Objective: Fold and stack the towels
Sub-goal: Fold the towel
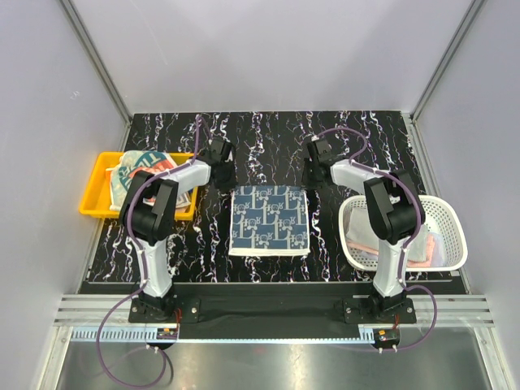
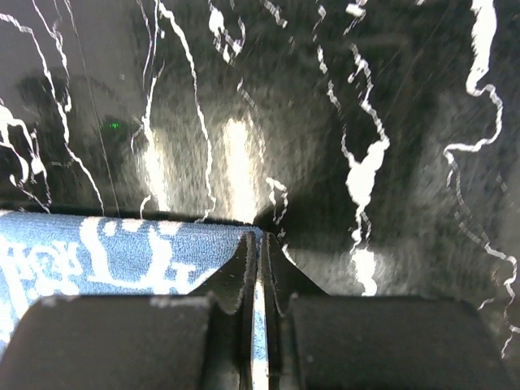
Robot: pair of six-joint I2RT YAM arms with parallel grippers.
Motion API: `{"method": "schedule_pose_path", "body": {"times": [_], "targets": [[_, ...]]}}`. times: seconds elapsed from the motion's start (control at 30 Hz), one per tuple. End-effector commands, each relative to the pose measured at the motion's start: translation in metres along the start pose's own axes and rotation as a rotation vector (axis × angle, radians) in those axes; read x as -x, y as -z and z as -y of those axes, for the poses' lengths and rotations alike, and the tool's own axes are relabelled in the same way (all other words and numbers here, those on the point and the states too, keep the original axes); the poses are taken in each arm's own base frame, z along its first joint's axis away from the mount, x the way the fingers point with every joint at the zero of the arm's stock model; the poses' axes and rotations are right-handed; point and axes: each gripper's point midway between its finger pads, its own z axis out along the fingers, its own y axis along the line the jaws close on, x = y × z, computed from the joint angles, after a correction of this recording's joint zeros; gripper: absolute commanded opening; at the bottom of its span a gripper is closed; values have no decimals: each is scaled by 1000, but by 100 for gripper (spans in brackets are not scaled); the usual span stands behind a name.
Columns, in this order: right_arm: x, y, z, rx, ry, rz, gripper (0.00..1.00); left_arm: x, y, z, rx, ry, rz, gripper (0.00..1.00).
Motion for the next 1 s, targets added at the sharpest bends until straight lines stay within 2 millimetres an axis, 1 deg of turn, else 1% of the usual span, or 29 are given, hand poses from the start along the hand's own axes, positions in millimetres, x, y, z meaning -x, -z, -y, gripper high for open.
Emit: {"method": "schedule_pose_path", "body": {"times": [0.0,0.07,0.13,0.17,0.2,0.23,0.27,0.33,0.4,0.43,0.47,0.5,0.53,0.57,0.63,0.7,0.73,0.77,0.83,0.9,0.97], "targets": [[27,-1,-4,50,-7,65,0,29,-1,1,-33,-1,52,0],[33,1,-6,67,-14,96,0,41,1,7,-62,4,86,0],[45,8,-10,88,-15,142,0,57,8,15,-86,4,132,0],[49,11,-11,94,-12,158,0,61,11,17,-93,8,144,0],[58,18,-16,111,-11,194,0,67,14,20,-101,7,164,0],[62,21,-17,113,-10,210,0,73,20,24,-113,7,187,0],[71,29,-20,125,-10,246,0,78,23,24,-115,7,204,0],[74,36,-21,129,-6,265,0,84,32,28,-129,10,232,0],[76,45,-23,140,-5,290,0,86,37,31,-140,12,246,0],[77,49,-22,143,-6,297,0,85,43,30,-144,17,256,0],[80,57,-24,152,-6,315,0,83,45,30,-150,26,258,0],[76,58,-22,150,-7,311,0,82,50,31,-156,27,269,0],[74,61,-21,152,-9,315,0,76,48,28,-156,30,265,0],[71,66,-20,158,-13,321,0,78,57,29,-164,34,281,0],[66,71,-20,166,-20,320,0,74,60,27,-166,37,286,0],[57,77,-18,177,-35,315,0,63,65,25,-177,44,280,0],[52,79,-18,188,-39,308,0,63,68,26,-189,46,291,0],[46,82,-16,192,-44,306,0,53,70,24,-194,50,281,0],[35,84,-13,200,-61,290,0,48,73,26,-209,47,288,0],[30,91,-14,225,-67,305,0,35,76,25,-211,40,281,0],[18,96,-14,240,-72,294,0,27,79,26,-225,39,279,0]]}}
